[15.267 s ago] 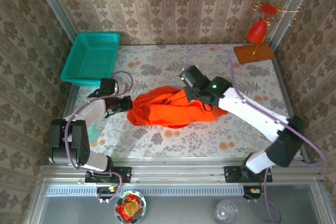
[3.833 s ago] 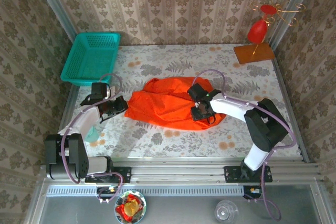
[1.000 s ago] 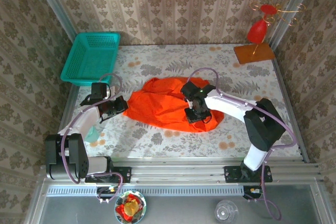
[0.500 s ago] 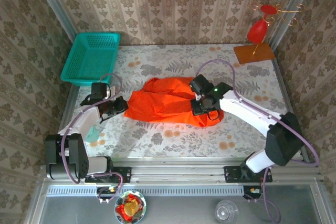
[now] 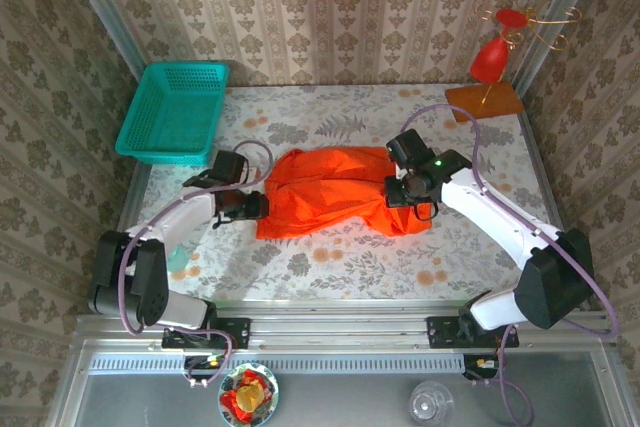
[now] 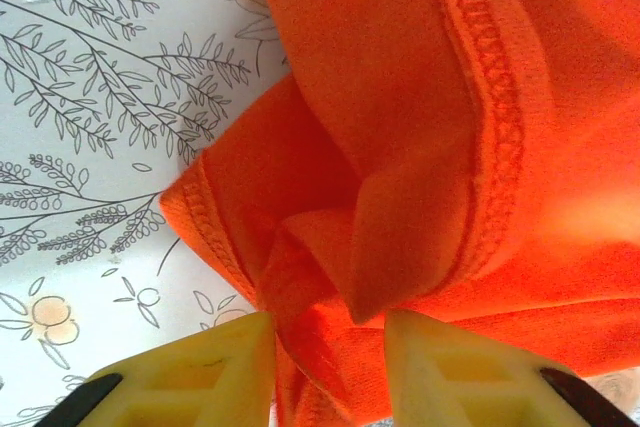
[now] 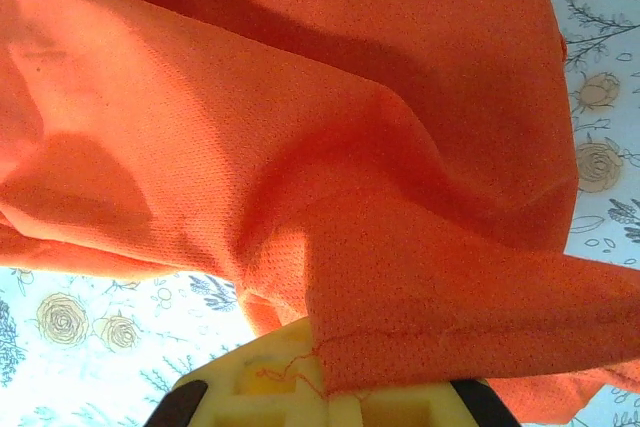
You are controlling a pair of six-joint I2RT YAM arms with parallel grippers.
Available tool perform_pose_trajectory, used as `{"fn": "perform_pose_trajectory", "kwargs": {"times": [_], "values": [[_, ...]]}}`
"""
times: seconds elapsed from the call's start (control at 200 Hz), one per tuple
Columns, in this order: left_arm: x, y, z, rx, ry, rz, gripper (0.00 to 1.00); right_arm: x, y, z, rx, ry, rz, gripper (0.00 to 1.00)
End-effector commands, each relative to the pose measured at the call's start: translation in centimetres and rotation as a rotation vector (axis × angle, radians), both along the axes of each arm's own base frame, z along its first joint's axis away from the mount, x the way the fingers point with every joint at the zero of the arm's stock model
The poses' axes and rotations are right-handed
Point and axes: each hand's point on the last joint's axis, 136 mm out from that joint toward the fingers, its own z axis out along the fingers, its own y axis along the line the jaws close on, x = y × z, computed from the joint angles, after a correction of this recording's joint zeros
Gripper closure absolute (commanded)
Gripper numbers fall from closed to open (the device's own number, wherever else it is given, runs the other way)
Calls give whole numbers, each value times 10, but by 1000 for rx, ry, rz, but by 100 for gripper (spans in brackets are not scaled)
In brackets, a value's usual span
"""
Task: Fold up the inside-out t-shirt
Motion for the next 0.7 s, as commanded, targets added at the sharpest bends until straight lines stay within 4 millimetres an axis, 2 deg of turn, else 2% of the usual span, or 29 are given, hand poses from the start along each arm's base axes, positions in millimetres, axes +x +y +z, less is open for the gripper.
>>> {"fn": "perform_pose_trajectory", "kwargs": {"times": [0.0,0.17,0.355,0.54,0.695], "values": [[-8,15,-6,156,33,-39,65,-5,-8,5,-23,1,4,100],[-26,3,-14,86,109,-46,64,-2,-11,8,-22,-4,0,100],[-47,2,-21,68,161,-17,61,0,-11,11,-17,-12,1,100],[-53,1,-34,72,192,1,58,2,-9,11,-14,-12,7,99],[-54,26,-33,170,166,113,74,1,-11,10,-24,-8,3,99]]}}
